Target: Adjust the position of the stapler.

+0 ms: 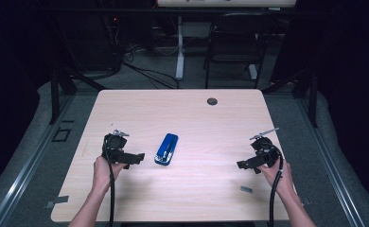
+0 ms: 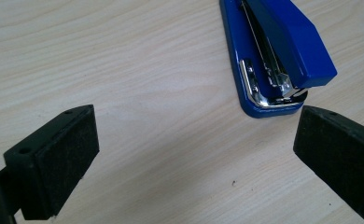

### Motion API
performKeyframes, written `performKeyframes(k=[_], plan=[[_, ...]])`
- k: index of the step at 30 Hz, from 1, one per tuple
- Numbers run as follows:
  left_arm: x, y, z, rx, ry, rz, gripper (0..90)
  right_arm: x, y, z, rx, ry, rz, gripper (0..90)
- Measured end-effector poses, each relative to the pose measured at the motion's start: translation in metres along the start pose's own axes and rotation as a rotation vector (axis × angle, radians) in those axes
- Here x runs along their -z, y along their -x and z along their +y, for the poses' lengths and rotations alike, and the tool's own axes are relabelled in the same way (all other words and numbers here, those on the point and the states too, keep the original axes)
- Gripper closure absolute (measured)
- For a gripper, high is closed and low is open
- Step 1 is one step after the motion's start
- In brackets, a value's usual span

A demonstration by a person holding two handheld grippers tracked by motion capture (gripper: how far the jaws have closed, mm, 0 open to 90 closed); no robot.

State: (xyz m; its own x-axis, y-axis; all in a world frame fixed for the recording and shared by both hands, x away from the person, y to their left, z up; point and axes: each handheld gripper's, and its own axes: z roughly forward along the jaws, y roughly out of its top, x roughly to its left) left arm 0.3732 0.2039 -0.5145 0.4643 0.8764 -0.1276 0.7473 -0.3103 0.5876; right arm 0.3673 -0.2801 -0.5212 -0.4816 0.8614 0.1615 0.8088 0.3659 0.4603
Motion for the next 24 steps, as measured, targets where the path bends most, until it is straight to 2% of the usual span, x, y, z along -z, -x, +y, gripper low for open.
performKeyframes(k=[8, 13, 16, 24], plan=[[-0.003, 0.011, 0.003, -0.016, 0.010, -0.018, 1.5, 0.001, -0.003, 0.000, 0.005, 0.002, -0.015, 3.6], [-0.008, 0.017, 0.006, -0.040, -0.005, -0.028, 1.6, 0.000, -0.002, 0.000, 0.000, -0.007, -0.013, 3.6], [-0.009, 0.020, 0.009, -0.037, 0.001, -0.032, 1.4, 0.000, -0.002, 0.001, 0.005, -0.009, -0.013, 3.5], [-0.020, 0.038, 0.018, -0.089, -0.015, -0.055, 4.7, 0.003, 0.001, -0.003, 0.002, -0.012, -0.013, 3.5]])
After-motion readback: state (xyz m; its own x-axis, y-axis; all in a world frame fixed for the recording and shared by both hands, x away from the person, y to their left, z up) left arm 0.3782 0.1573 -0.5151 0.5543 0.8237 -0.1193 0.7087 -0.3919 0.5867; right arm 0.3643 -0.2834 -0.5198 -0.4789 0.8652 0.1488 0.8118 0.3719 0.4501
